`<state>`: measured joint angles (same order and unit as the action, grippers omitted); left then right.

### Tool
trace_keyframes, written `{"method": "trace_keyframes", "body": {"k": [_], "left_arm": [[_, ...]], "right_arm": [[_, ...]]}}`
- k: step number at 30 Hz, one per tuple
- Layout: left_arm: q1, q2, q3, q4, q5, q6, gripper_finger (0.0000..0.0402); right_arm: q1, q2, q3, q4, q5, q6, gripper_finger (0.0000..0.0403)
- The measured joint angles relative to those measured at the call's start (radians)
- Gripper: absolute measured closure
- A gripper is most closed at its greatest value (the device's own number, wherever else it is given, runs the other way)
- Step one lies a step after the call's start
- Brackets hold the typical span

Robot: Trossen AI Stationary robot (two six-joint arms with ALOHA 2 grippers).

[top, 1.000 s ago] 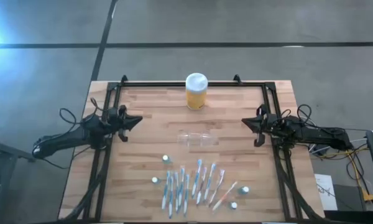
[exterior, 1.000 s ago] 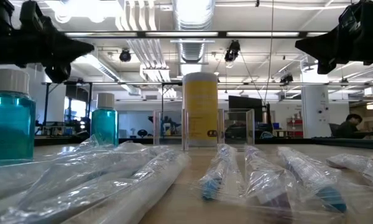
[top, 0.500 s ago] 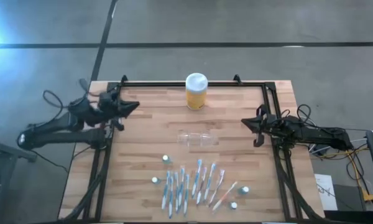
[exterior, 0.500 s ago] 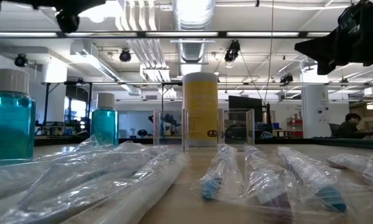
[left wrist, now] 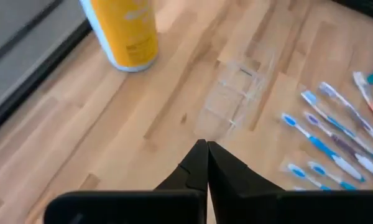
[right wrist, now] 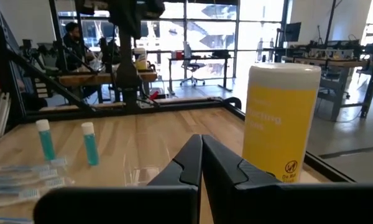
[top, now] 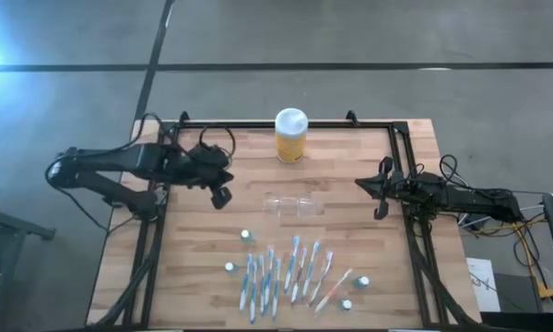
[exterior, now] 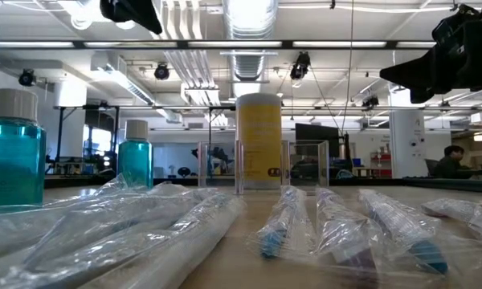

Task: Pick & Place toothbrushing station
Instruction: Put the blue mouthwash into the transparent organizer

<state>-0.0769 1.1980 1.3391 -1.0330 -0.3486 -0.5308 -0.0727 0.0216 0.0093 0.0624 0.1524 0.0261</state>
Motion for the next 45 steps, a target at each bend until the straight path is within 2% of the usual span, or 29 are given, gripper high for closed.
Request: {"method": "trace_keyframes", "body": {"k": [4, 8, 13, 19, 23, 27, 36, 45], "left_arm": [[-0.059, 0.125, 0.087, -0.085, -0.035, -0.082, 0.0358], [-0.108, 0.203, 0.139, -0.125, 0.0, -0.104, 0.0313], [-0.177, 0.292, 0.145, -0.13, 0.031, -0.108, 0.0251], [-0.204, 0.372, 0.147, -0.129, 0.116, -0.179, 0.0178], [-0.206, 0.422, 0.147, -0.129, 0.207, -0.181, 0.0147], [-0.207, 0.472, 0.146, -0.129, 0.229, -0.126, 0.0133], [-0.207, 0.516, 0.146, -0.129, 0.229, -0.047, 0.0133], [-0.207, 0.549, 0.12, -0.11, 0.235, -0.124, 0.0133]], "right_arm": [[0.0, 0.0, 0.0, 0.002, 0.0, 0.0, 0.0394], [0.0, -0.001, 0.0, 0.028, 0.005, -0.003, 0.0394], [0.0, -0.001, 0.0, 0.055, 0.008, -0.034, 0.0394], [0.0, -0.001, 0.0, 0.112, 0.008, -0.056, 0.0394], [0.0, -0.001, 0.0, 0.116, 0.008, -0.077, 0.0394], [0.0, 0.0, 0.0, 0.117, 0.008, -0.081, 0.0394], [0.0, 0.0, 0.0, 0.129, 0.008, -0.079, 0.0394], [0.0, 0.0, 0.0, 0.13, 0.007, -0.054, 0.0394]]}}
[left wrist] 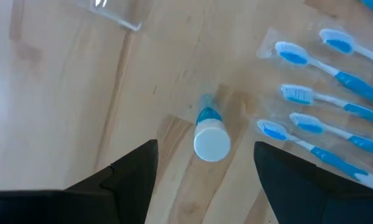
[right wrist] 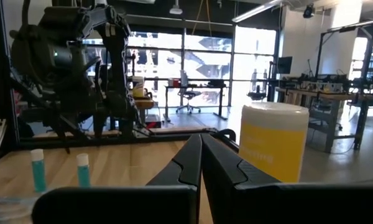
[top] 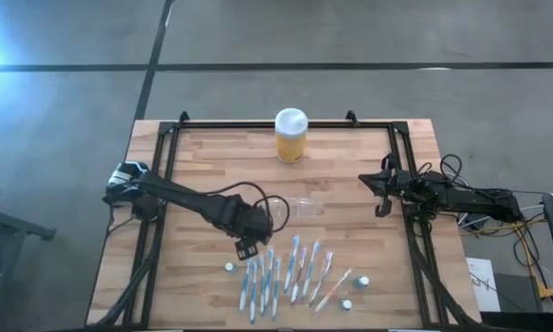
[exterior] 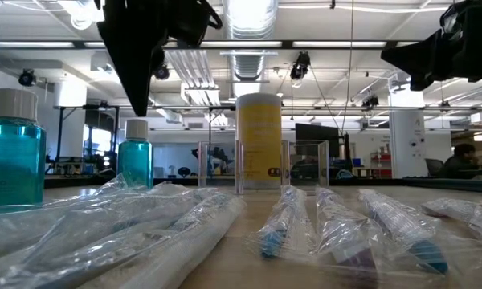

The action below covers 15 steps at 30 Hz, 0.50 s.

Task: Pick & Place toothbrushing station
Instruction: Put the blue mouthwash into the transparent organizer

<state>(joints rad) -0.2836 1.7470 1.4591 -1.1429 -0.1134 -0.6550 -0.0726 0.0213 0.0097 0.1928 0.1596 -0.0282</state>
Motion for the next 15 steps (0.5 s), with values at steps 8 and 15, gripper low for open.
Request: {"method": "trace_keyframes", "body": {"k": [8, 15], "left_arm": [[0.0, 0.039, -0.007, 0.01, 0.011, -0.031, 0.0133], [0.0, 0.054, -0.007, 0.016, 0.011, -0.031, 0.0133]], "right_arm": [[0.0, 0.002, 0.0, -0.003, -0.001, 0.022, 0.0394], [0.0, 0.002, 0.0, -0.004, -0.001, 0.022, 0.0394]]}}
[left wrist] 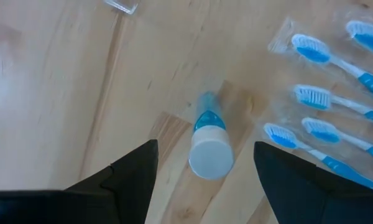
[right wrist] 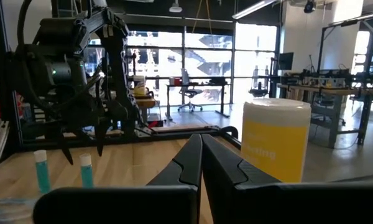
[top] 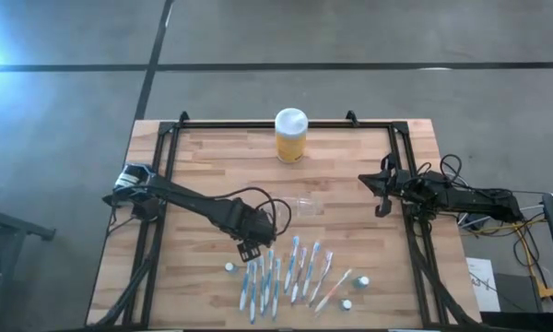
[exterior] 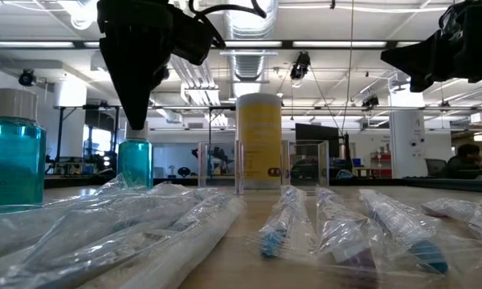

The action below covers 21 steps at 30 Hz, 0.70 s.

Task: Pick & Place toothbrushing station
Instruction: Put the blue mouthwash into the transparent organizer

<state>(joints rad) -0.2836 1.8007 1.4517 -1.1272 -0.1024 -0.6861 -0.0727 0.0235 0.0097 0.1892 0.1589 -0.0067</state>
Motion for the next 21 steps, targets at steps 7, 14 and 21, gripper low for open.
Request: {"method": "trace_keyframes", "body": {"k": [7, 14, 21], "left_arm": [[0.0, 0.002, 0.0, -0.001, 0.0, 0.004, 0.0133], [0.001, 0.016, -0.009, 0.001, -0.025, 0.009, 0.0133], [0.004, 0.016, -0.012, 0.002, -0.029, 0.025, 0.0148]], "right_arm": [[0.0, 0.0, 0.0, -0.001, 0.0, 0.0, 0.0394], [0.0, 0.0, 0.0, -0.002, 0.0, -0.005, 0.0394], [0.0, 0.0, 0.0, -0.001, 0.0, -0.005, 0.0394]]}}
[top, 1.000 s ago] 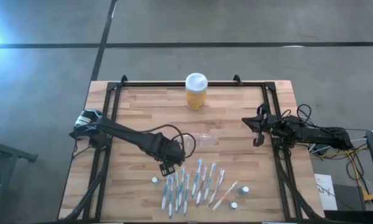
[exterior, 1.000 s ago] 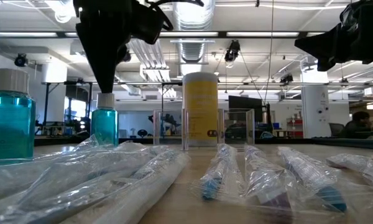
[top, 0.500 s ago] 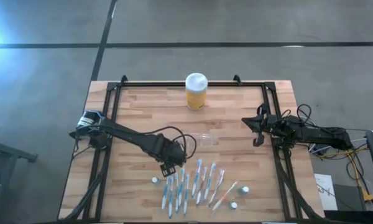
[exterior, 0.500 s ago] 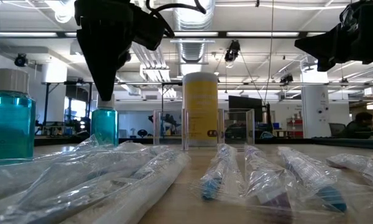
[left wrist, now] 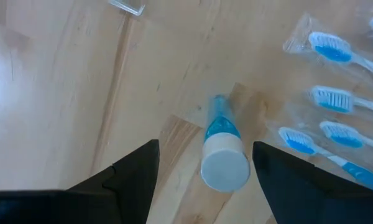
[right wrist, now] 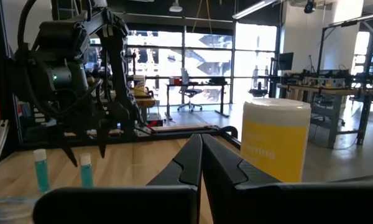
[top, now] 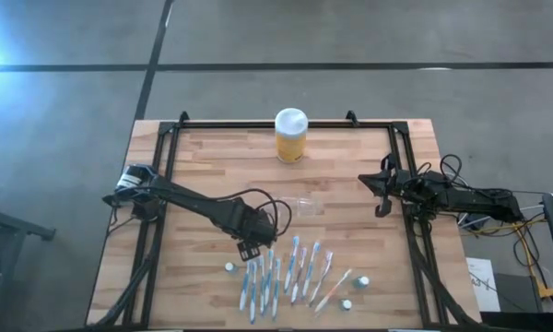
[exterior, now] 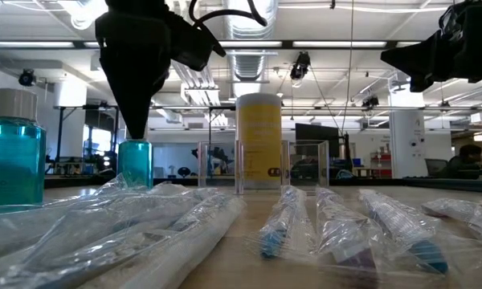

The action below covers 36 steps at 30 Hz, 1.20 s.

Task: Pick & Place toothbrushing station
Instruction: Put the blue mouthwash into the transparent organizer

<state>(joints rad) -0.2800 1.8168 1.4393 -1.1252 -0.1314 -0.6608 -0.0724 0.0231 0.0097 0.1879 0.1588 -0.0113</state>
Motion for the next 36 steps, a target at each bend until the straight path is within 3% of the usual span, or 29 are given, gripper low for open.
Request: {"method": "trace_keyframes", "body": {"k": [13, 26, 31, 36], "left_arm": [[0.006, 0.0, -0.006, 0.008, 0.01, 0.02, 0.0301], [0.006, -0.028, 0.025, 0.002, 0.021, 0.093, 0.0304], [0.014, -0.164, 0.033, 0.015, -0.05, 0.167, 0.0304], [0.023, -0.361, -0.047, 0.103, -0.073, 0.256, 0.0304]], "right_arm": [[0.0, -0.001, 0.0, 0.0, 0.0, 0.0, 0.0394], [0.0, 0.0, 0.0, 0.0, 0.0, 0.0, 0.0394], [0.0, 0.0, 0.0, 0.001, 0.0, -0.023, 0.0394], [0.0, 0.0, 0.0, 0.001, 0.0, -0.038, 0.0394]]}}
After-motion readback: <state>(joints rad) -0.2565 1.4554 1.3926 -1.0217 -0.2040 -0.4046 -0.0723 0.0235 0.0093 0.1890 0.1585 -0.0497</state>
